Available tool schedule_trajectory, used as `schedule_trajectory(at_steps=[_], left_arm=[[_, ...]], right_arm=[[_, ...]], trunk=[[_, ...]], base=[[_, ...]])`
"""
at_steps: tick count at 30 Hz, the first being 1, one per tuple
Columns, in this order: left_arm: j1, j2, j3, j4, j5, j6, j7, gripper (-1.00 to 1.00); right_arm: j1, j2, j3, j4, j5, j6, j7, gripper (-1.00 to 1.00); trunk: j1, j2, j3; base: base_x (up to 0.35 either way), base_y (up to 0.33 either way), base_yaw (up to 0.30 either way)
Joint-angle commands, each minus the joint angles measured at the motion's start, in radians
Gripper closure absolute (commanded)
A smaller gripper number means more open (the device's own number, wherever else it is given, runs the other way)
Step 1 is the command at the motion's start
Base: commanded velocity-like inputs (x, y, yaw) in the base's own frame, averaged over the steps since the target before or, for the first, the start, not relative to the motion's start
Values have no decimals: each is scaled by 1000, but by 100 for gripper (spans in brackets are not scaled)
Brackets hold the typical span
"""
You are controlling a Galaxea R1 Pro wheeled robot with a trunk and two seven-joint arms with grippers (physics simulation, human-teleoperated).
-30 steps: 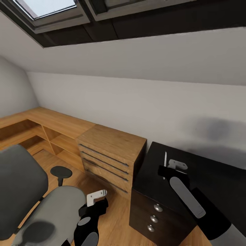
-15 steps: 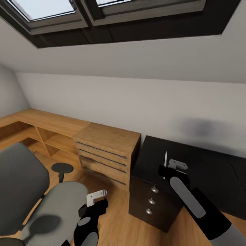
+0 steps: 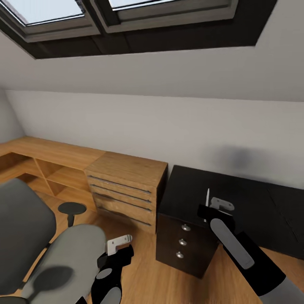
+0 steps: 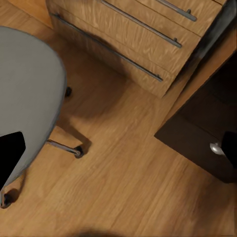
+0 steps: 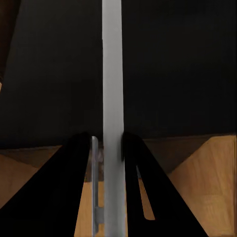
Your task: In the bedroom, organize the workspace by keeping the computer under the desk, ensuring the monitor is on the desk, placing the keyboard on the desk next to the monitor, placing the mouse on the desk next to the keyboard, moving the folder from the swivel chair onto the desk next to the mouse, stacking the notebook on top of the folder with the pen on top of the notebook, and positioning the swivel chair next to the desk.
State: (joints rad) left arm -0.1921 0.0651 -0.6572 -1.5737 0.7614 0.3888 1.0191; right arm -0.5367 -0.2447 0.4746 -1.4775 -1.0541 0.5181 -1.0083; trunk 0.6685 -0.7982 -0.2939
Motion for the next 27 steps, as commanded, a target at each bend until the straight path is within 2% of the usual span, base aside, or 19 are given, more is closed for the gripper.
schedule_trajectory(at_steps=[1,3,5,7,8,11,12,13,14,15,16,23,27], left_arm=[[-1,1,-1,-2,4,6,7,-100],[-1,1,-2,-2,4,6,7,-100],[-1,1,-2,-2,4,6,7,-100],[-1,1,-2,-2,4,6,7,-100],[-1,1,-2,-2,4,6,7,-100],[-1,1,-1,-2,4,6,7,-100],[-1,1,-1,-2,4,6,7,-100],[-1,1,-1,-2,4,6,7,-100],[-1,1,-1,-2,4,6,7,-100],[-1,1,-1,-2,4,6,7,-100],[-1,1,-1,-2,4,6,7,-100],[-1,1,-2,-2,4,6,7,-100],[-1,1,-2,-2,4,7,7,-100]], right_arm=[[-2,-1,2,2,-4,2,-7,100],[-2,-2,0,13,-4,-8,-7,100],[-2,-3,-30,34,-4,-22,-7,100],[-2,-3,-92,64,-4,-28,-7,100],[-2,-3,-109,74,-4,-29,-7,100],[-2,-1,-231,142,-4,-31,-2,100],[-2,-1,-254,153,-4,-31,-1,100],[-2,-1,-301,172,-4,-31,0,100],[-2,-1,-323,181,-4,-31,1,100],[-2,-1,-364,197,-4,-32,2,100],[-2,-3,-424,226,-2,-32,5,100],[-2,-23,-544,282,1,-33,8,100],[-3,-41,-592,312,2,-33,15,100]], trunk=[[0,-1,-1],[0,-1,-1],[0,-1,-1],[0,-1,-1],[0,-1,-1],[0,-1,-1],[0,-1,-1],[0,-1,-1],[0,-1,-1],[0,-1,-1],[0,-1,-1],[0,-1,-1],[0,-1,-1]], base=[[0,0,-290],[0,0,-294],[0,0,-298],[0,0,-299],[0,0,-299],[0,0,-300],[0,0,-300],[0,0,-300],[0,0,-300],[0,0,-300],[0,0,-300],[0,0,-300],[0,0,-300]])
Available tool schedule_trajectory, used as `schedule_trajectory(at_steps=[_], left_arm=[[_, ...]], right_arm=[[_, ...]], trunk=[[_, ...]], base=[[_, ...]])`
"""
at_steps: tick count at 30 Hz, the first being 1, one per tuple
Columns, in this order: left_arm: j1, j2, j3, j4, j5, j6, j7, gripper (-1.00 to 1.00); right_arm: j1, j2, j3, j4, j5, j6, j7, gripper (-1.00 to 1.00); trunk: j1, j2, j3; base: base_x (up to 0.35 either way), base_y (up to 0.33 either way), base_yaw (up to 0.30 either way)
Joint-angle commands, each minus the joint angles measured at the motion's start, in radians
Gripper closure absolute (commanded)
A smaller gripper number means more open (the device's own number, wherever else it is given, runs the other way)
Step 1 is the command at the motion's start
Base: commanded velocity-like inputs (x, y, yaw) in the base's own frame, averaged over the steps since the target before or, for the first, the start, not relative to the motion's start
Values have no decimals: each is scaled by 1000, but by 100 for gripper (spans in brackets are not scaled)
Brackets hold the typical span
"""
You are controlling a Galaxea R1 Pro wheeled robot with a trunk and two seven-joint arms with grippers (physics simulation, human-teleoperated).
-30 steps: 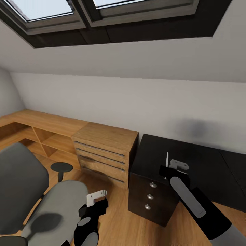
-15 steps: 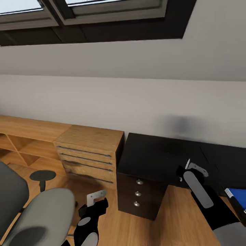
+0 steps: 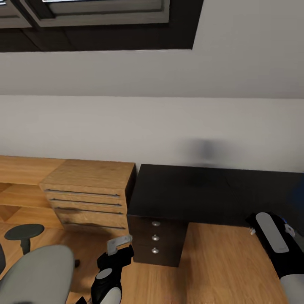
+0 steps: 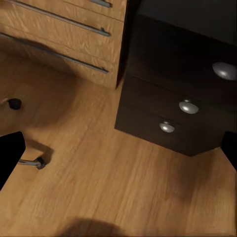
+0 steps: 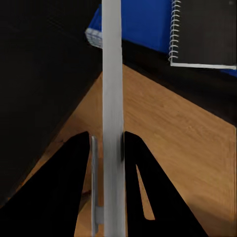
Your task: In the bedroom, organize the workspace by keeping the computer under the desk, ensuring the monitor is on the desk, placing the keyboard on the desk next to the monitor, placing the mouse on the desk next to the keyboard, moving the folder from the swivel chair onto the desk next to the mouse, stacking the notebook on top of the folder with the pen on top of the notebook, and positioning the swivel chair next to the desk.
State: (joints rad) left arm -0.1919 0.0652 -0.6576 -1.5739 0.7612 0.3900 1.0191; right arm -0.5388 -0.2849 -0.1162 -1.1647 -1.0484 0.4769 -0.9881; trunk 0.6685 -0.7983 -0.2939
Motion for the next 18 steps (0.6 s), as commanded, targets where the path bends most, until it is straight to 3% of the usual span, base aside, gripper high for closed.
schedule_trajectory(at_steps=[1,10,18], left_arm=[[-1,1,-2,-2,4,5,7,-100],[-1,1,-24,-2,4,4,8,-100],[-1,1,-44,-2,3,4,9,-100]], right_arm=[[-1,-4,-12,10,-4,8,4,100],[-1,-34,-33,52,-2,-9,46,100],[-1,-40,-33,58,-2,-22,47,100]], trunk=[[0,-1,-1],[0,-1,-1],[0,-1,-1]], base=[[0,0,-300],[0,0,-299],[0,0,-273]])
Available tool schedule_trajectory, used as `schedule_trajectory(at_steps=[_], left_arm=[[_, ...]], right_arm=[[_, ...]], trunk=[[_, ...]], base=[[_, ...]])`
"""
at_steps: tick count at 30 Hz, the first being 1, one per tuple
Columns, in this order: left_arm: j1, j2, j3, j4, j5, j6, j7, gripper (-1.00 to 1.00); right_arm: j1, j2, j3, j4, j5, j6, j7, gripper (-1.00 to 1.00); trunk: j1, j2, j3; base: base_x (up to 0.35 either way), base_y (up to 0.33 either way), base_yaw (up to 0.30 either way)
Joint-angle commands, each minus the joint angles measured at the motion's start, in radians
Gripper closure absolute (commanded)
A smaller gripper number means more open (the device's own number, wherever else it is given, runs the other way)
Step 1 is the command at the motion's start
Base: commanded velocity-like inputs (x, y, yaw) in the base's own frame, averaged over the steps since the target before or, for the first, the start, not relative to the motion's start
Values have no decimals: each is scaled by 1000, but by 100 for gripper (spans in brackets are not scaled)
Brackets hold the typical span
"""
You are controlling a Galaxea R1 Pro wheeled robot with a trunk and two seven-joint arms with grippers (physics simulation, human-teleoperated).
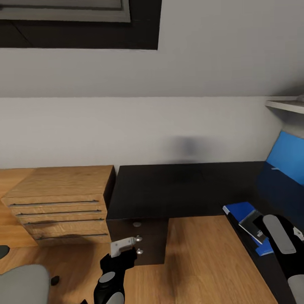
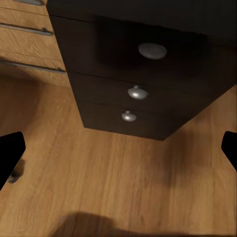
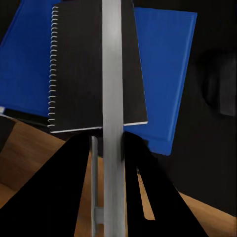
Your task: In the bedroom, organize the workspace by keeping the computer under the desk, ensuring the monitor is on the desk, placing the keyboard on the desk next to the monitor, placing the mouse on the desk next to the keyboard, moving the folder from the swivel chair onto the desk next to the mouse, stacking the notebook on top of the folder with the pen on top of the notebook, and positioning the swivel chair next to the desk.
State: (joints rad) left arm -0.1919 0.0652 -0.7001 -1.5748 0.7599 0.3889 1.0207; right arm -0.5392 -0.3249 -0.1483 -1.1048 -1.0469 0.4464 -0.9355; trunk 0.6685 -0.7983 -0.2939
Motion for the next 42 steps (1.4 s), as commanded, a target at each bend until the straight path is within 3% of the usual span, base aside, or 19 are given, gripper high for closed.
schedule_trajectory(at_steps=[1,23,26,33,42], left_arm=[[-1,1,-3,-2,4,5,7,-100],[-1,-1,-5,0,6,5,8,-100],[-1,-1,-28,0,5,5,8,-100],[-1,-5,-40,-5,4,4,11,-100],[-1,-5,-41,-5,4,2,12,-100]], right_arm=[[-1,0,0,-1,-3,8,-6,100],[-1,2,15,-3,23,7,-2,100],[-1,2,14,0,52,6,6,100],[-2,4,15,42,130,5,10,100],[-2,6,16,46,144,5,11,100]], trunk=[[0,-1,-1],[0,-1,-1],[0,-1,-1],[0,-1,-1],[35,-64,-30]], base=[[0,0,-140],[109,0,-12],[63,0,0],[11,0,0],[0,0,0]])
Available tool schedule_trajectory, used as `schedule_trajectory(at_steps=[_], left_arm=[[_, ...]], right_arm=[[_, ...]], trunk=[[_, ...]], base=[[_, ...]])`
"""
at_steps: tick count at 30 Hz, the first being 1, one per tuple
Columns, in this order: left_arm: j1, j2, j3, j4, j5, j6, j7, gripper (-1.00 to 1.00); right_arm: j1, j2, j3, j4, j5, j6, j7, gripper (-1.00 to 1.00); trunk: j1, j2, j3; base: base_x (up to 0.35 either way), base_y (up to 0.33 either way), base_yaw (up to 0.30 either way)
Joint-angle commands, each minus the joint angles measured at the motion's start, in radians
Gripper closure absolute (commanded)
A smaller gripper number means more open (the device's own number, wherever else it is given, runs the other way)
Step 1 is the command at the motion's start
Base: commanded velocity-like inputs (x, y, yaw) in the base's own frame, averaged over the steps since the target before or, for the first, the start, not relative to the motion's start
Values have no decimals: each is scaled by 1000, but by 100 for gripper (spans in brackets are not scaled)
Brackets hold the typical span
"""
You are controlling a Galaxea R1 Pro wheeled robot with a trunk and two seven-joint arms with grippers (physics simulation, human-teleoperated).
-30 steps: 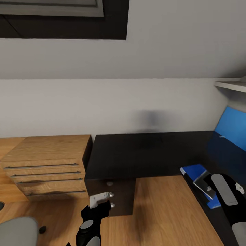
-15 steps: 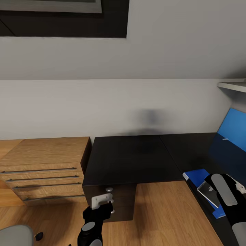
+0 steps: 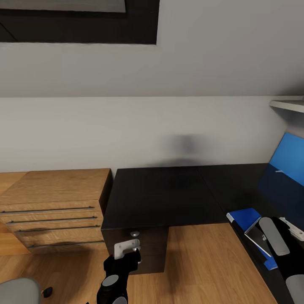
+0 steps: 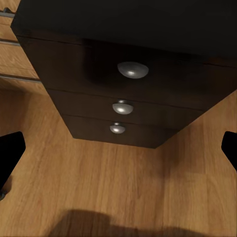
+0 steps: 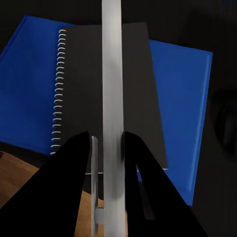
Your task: In the bedroom, organize the workspace by keeping the computer under the desk, ensuring the monitor is on the desk, placing the keyboard on the desk next to the monitor, placing the mouse on the desk next to the keyboard, moving the folder from the swivel chair onto the desk next to the mouse, stacking the notebook on top of the folder with the pen on top of the notebook, and positioning the swivel chair next to the desk.
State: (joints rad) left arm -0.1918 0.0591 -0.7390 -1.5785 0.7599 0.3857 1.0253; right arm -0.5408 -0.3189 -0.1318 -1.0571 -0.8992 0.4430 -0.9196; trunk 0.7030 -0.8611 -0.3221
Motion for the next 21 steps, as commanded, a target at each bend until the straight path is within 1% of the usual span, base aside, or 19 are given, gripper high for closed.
schedule_trajectory(at_steps=[1,21], left_arm=[[-1,1,-2,-2,4,6,7,-100],[-1,1,-2,-2,4,6,7,-100]], right_arm=[[-1,0,0,-1,-3,8,-5,100],[-1,-2,0,-1,-3,8,-5,100]], trunk=[[4,-8,-5],[81,-148,-67]], base=[[0,0,0],[0,0,0]])
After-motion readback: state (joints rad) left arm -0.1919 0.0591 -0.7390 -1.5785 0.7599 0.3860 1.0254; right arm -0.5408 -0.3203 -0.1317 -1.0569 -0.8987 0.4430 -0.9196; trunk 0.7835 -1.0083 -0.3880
